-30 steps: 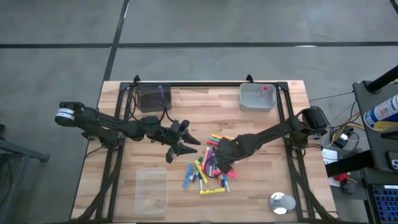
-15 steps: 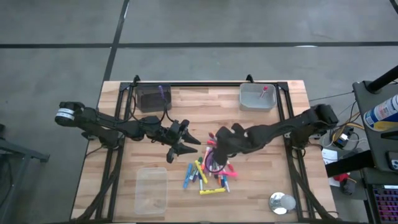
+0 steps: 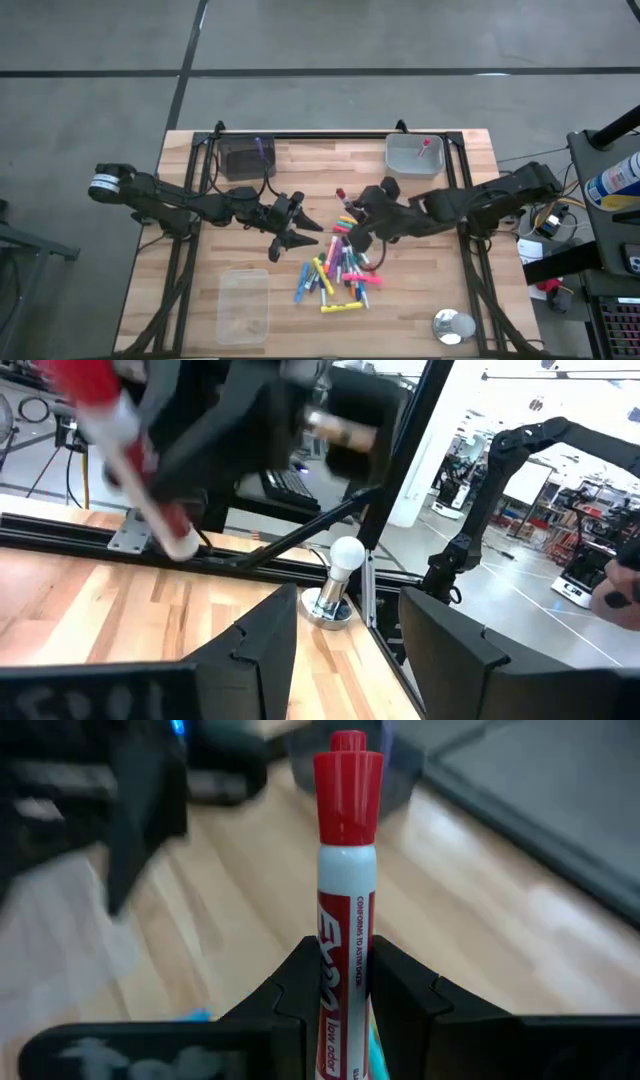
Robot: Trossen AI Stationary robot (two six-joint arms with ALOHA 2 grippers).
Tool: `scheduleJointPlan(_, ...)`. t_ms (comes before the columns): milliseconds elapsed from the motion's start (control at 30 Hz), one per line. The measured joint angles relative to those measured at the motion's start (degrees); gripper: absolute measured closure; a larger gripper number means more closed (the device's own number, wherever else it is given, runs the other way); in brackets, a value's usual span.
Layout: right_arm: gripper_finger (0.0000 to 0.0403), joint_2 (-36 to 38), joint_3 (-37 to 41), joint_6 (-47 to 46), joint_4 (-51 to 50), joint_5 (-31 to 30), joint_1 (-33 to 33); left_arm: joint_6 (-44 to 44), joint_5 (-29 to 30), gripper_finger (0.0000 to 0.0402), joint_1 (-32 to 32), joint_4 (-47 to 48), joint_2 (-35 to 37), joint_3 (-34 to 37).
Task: Pick & Place Markers
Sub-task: Put the red marker pen into the gray bin
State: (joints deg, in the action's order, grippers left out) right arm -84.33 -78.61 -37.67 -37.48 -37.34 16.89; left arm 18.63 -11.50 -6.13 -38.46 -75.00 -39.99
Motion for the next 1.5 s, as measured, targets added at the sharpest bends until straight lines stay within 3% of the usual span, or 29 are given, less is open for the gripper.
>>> scheduleJointPlan(367,0.0337,0.6,0.7,18.1,23.3,-1.8,2.0,-0.5,9.4,0.0232,0.0,0.5,0.0,0.0)
scheduleJointPlan(567,0.0337,-0.3,1.0,21.9,29.5,-1.2,2.1,-3.2,15.1,0.0232,0.0,-1.6,0.0,0.0)
scheduleJointPlan(967,0.0337,-1.4,1.1,26.7,36.4,-0.9,2.1,-8.2,14.3,0.0232,0.0,-11.5,0.0,0.0)
scheduleJointPlan(1500,0.0337,-3.9,1.2,27.9,42.8,3.2,-0.2,-7.9,13.5,0.0232,0.0,-11.0,0.0,-0.7)
